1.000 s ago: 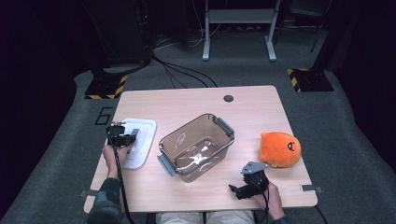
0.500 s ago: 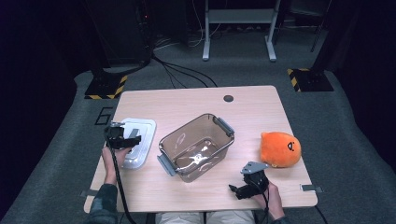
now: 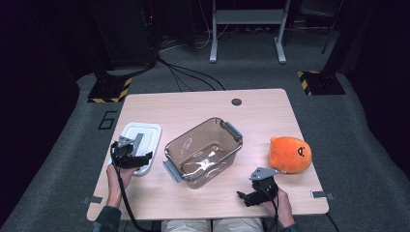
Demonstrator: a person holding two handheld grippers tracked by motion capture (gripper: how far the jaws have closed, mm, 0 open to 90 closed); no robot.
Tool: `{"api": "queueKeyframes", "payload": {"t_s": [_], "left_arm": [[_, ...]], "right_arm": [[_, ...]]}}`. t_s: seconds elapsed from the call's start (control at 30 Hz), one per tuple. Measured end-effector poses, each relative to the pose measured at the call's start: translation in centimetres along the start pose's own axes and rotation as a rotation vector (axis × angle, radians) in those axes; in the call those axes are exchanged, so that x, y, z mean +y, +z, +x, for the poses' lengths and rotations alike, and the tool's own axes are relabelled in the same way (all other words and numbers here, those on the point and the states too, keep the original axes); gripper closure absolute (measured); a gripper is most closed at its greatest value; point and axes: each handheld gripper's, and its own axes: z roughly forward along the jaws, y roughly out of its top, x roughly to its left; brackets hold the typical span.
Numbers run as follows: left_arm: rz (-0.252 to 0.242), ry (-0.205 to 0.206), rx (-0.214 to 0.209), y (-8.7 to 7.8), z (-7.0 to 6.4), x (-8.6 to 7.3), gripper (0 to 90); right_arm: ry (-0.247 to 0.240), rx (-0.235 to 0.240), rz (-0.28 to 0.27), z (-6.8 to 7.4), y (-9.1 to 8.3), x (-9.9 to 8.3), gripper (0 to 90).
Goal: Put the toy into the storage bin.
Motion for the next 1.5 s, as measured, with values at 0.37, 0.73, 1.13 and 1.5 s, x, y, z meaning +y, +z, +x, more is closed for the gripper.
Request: {"api": "queueKeyframes", "payload": {"t_s": [0.37,0.73,1.13,1.5], "left_arm": [[-0.018,0.071,-0.107,-1.2,-3.3,-2.8,0.8],[-0.001,0.146,-0.178,-1.0,-6.4,-5.1,0.1],[0.079,0.172,-0.167,1.0,-7.4,-7.1,0.2],[0.089,0.215,-0.170,1.0,-7.8,-7.1,0.2]], "right_arm": [[0.000,0.001,0.002,0.0,0.0,0.0,3.8],[-0.001,-0.002,0.002,0.0,0.0,0.0,3.4],[-0.014,-0.023,-0.004,0.3,0.0,0.0,2.4],[0.014,-0.077,0.012,0.3,0.0,0.2,0.0]]}}
